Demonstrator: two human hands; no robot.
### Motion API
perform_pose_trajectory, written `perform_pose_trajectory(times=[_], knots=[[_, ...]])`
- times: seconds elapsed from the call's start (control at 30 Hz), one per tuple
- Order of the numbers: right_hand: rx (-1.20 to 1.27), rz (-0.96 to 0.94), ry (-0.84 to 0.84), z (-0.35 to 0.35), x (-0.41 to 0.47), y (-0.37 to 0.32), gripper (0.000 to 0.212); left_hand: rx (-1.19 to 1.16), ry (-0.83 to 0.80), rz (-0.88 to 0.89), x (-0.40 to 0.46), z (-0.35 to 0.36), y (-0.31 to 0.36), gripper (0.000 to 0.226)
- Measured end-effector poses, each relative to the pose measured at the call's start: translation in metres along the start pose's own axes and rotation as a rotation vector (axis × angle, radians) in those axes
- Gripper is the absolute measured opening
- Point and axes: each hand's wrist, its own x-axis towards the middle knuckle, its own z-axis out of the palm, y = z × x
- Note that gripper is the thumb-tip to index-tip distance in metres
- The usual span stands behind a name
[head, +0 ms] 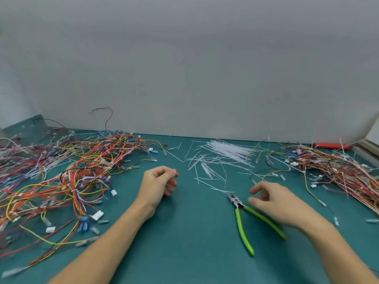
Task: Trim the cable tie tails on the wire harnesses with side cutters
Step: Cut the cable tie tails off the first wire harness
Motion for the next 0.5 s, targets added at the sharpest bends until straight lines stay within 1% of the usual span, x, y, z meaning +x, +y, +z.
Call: perform_pose_trajectory(times=[0.07, 0.13, 0.27, 0.4, 0.5], knots=[[-0.109, 0.035, -0.088, 0.002, -0.011, 0.003, 0.018, 0.074, -0.006, 0.024, 0.002, 0.0, -0.001, 0.024], [-0.133, 0.042, -0.089, 0.011, -0.026, 0.005, 0.014, 0.138, -0.032, 0.036, 0.002, -0.001, -0.005, 0.023], [-0.11, 0.064, -0.006, 0.026, -0.045, 0.001, 0.005, 0.31, -0.124, 0.099, -0.001, 0.008, -0.008, 0.022], [-0.059, 0.054, -0.032, 0.029, -0.049, -0.002, 0.009, 0.522, -0.202, 0.17, -0.004, 0.01, -0.011, 0.009], [0.012, 0.058, -0.07, 0.009, -0.039, 0.008, 0.012, 0.578, -0.207, 0.197, -0.005, 0.01, -0.012, 0.007]])
